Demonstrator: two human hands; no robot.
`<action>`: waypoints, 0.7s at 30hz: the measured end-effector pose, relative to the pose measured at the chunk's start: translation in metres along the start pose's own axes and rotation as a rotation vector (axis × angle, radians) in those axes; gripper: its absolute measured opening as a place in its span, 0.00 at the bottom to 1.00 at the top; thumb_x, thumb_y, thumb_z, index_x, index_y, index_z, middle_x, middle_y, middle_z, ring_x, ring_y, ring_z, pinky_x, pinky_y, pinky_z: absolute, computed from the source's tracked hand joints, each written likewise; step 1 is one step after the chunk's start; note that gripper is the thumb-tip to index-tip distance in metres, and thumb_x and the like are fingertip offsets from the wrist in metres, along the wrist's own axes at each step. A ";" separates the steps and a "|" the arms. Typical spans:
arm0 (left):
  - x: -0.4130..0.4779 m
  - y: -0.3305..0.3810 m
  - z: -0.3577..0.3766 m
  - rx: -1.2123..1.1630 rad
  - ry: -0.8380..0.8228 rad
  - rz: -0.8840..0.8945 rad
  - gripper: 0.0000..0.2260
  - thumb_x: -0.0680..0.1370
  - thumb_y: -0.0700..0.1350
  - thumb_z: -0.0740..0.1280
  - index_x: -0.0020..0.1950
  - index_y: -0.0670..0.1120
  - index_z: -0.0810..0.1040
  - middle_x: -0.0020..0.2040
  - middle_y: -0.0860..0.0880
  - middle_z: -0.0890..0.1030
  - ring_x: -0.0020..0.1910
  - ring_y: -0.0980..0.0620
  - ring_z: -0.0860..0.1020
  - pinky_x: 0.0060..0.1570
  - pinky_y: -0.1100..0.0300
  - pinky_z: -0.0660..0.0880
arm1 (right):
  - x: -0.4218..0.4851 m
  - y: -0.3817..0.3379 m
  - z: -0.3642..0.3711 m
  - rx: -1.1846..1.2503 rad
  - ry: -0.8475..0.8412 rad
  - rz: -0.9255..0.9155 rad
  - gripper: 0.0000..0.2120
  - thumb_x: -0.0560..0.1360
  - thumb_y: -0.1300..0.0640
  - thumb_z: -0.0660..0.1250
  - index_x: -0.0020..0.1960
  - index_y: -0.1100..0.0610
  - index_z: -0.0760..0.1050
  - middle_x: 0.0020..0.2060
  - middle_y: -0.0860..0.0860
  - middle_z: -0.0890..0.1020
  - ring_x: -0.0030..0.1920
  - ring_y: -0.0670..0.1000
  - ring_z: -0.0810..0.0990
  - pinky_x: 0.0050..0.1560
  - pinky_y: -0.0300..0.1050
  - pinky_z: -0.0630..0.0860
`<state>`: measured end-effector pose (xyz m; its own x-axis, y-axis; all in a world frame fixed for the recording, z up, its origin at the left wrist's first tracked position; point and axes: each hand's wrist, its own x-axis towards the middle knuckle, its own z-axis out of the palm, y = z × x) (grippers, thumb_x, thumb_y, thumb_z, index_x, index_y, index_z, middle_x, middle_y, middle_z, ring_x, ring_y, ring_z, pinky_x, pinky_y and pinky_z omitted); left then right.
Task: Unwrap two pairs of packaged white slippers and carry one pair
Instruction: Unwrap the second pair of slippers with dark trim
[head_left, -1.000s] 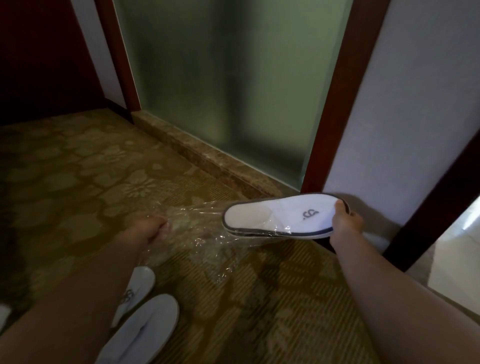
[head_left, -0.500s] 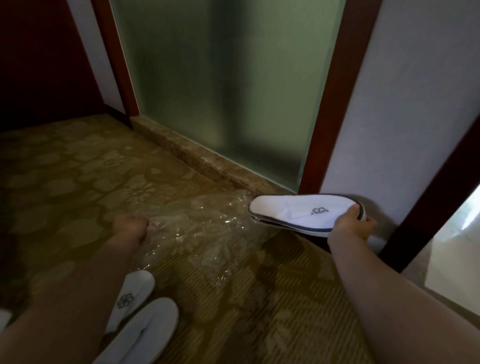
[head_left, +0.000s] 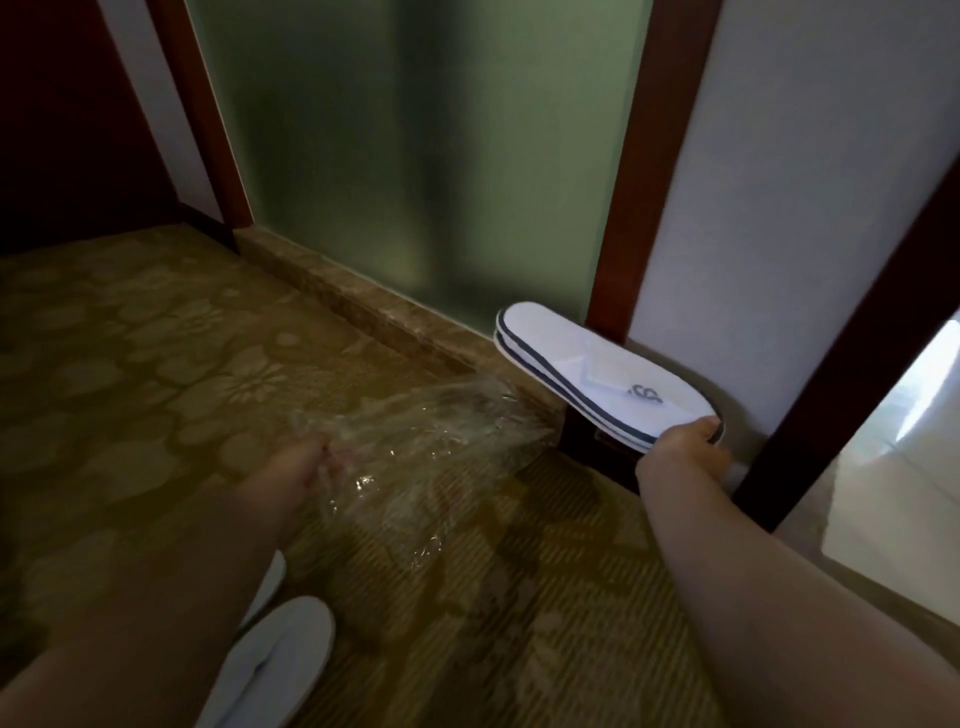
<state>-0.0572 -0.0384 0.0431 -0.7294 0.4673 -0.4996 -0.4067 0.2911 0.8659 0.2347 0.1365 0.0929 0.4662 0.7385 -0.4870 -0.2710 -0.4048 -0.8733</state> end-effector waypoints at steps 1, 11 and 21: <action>-0.001 -0.003 0.006 -0.004 -0.018 0.007 0.10 0.82 0.40 0.55 0.43 0.41 0.72 0.18 0.50 0.78 0.14 0.59 0.74 0.15 0.69 0.70 | -0.001 0.001 0.001 0.009 -0.024 0.020 0.26 0.81 0.46 0.52 0.73 0.60 0.61 0.71 0.59 0.68 0.68 0.58 0.70 0.65 0.48 0.67; -0.025 -0.056 0.090 0.188 -0.176 0.036 0.14 0.82 0.47 0.55 0.41 0.42 0.72 0.38 0.42 0.80 0.29 0.47 0.79 0.27 0.58 0.75 | 0.013 0.016 0.007 -0.052 -0.127 0.077 0.25 0.82 0.48 0.50 0.74 0.61 0.59 0.72 0.59 0.66 0.71 0.58 0.67 0.66 0.49 0.66; -0.026 -0.116 0.113 0.552 -0.298 -0.241 0.24 0.81 0.55 0.54 0.35 0.38 0.71 0.28 0.43 0.72 0.22 0.49 0.71 0.23 0.67 0.68 | 0.037 0.028 0.002 -0.122 -0.104 0.149 0.25 0.82 0.48 0.51 0.74 0.60 0.59 0.72 0.58 0.67 0.69 0.57 0.68 0.65 0.47 0.67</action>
<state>0.0706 0.0102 -0.0468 -0.4385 0.5227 -0.7311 -0.1403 0.7637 0.6301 0.2423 0.1533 0.0505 0.3373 0.7149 -0.6125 -0.2238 -0.5711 -0.7898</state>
